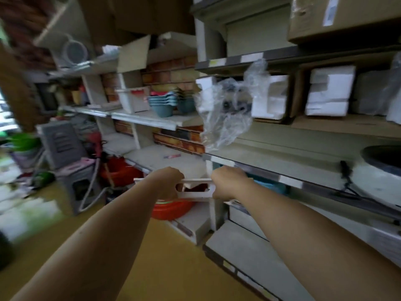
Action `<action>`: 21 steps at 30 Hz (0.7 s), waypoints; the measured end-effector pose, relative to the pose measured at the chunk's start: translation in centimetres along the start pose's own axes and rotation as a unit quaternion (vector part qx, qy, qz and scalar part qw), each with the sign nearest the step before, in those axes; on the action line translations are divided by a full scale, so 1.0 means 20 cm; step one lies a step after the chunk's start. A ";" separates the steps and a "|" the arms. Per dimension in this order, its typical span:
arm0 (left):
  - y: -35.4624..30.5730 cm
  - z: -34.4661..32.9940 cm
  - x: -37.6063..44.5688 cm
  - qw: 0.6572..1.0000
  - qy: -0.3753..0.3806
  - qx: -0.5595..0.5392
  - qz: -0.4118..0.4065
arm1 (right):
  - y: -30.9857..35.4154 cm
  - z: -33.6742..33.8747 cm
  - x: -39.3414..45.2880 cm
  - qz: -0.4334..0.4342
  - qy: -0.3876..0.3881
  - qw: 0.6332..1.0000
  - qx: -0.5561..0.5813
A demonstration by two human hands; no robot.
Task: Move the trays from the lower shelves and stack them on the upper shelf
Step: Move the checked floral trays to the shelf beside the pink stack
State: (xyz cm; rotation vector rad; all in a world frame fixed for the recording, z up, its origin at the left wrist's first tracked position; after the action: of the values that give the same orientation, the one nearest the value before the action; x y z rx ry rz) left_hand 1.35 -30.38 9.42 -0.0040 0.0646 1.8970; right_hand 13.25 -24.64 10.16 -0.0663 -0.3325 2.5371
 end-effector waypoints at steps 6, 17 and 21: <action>0.47 0.15 -0.28 0.990 -0.046 0.023 0.129 | 0.42 0.24 0.25 0.078 -0.083 0.993 0.026; 1.18 0.27 -0.51 0.947 -0.186 0.036 0.260 | 1.02 0.53 0.69 0.153 -0.235 0.960 0.011; 1.44 0.29 -0.48 0.942 -0.200 0.042 0.265 | 1.20 0.60 0.90 0.164 -0.265 0.950 0.015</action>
State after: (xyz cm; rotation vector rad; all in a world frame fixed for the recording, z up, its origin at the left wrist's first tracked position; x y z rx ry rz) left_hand -22.62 -48.36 16.83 0.5029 -0.1454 2.3939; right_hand -16.11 -36.63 16.18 0.6317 -0.5262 2.8574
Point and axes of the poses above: each hand's wrist, its own x-axis towards the middle knuckle, its own z-axis out of the back of the hand, y = z × x, the point moved 6 cm from there along x, towards the middle knuckle, and after that the axes turned 9 degrees about -x, right-handed, at the moved point
